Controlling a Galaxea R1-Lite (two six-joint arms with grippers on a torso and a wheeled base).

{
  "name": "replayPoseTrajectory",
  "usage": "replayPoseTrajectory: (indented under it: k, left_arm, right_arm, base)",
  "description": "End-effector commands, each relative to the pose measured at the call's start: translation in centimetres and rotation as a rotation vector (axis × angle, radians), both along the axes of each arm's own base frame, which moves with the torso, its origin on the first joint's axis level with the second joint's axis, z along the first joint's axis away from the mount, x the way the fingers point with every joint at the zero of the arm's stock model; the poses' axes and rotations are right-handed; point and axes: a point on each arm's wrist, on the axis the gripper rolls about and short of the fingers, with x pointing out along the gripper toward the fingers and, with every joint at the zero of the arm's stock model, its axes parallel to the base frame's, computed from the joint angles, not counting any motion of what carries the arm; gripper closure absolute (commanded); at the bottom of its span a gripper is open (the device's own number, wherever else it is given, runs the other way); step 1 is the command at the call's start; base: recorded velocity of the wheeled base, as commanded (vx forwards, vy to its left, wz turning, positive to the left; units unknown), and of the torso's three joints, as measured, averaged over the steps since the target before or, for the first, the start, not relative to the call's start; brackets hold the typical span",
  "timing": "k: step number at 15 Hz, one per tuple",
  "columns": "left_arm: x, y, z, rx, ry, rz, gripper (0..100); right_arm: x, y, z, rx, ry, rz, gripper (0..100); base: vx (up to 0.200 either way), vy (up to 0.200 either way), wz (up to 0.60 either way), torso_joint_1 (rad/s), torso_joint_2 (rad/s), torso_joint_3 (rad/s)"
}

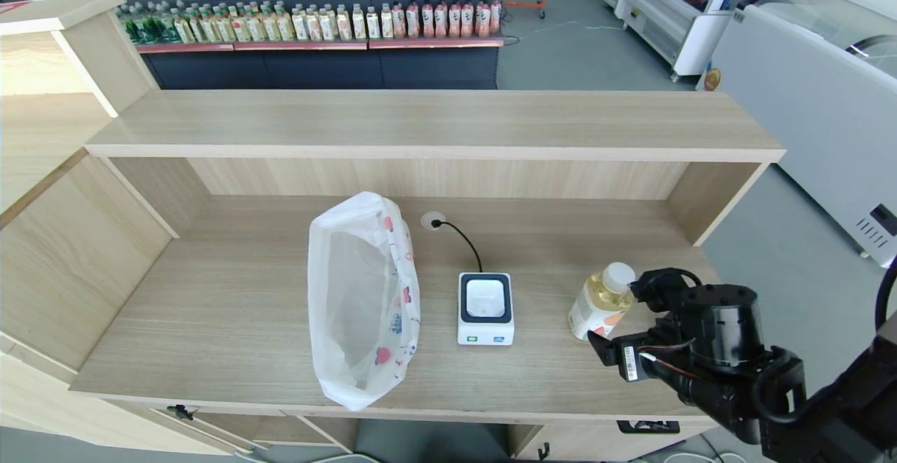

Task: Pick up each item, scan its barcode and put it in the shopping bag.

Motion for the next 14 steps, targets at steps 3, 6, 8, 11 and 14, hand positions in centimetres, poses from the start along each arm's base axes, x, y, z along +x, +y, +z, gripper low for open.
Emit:
replayPoseTrajectory:
  k: [3,6,8,11,14]
  left_arm:
    - [0.0,0.0,0.0,0.000,0.000,0.001,0]
    - [0.0,0.0,0.0,0.000,0.000,0.001,0]
    - [0.0,0.0,0.0,0.000,0.000,0.001,0]
    - [0.0,0.0,0.0,0.000,0.000,0.001,0]
    - [0.0,0.0,0.0,0.000,0.000,0.001,0]
  right_arm:
    - [1.9,1.3,-2.1,-0.029,-0.028,0.030,0]
    - [3.1,1.8,-2.5,-0.024,-0.077,0.036,0]
    - [3.8,2.1,-2.8,-0.032,-0.080,0.040,0]
    - [5.6,2.9,-3.0,-0.017,-0.115,0.038,0]
    - [6.6,3.4,-3.5,-0.015,-0.126,0.039,0]
  base:
    - [0.000,0.000,0.00,0.000,0.00,0.000]
    - [0.000,0.000,0.00,0.000,0.00,0.000]
    - [0.000,0.000,0.00,0.000,0.00,0.000]
    - [0.000,0.000,0.00,0.000,0.00,0.000]
    - [0.000,0.000,0.00,0.000,0.00,0.000]
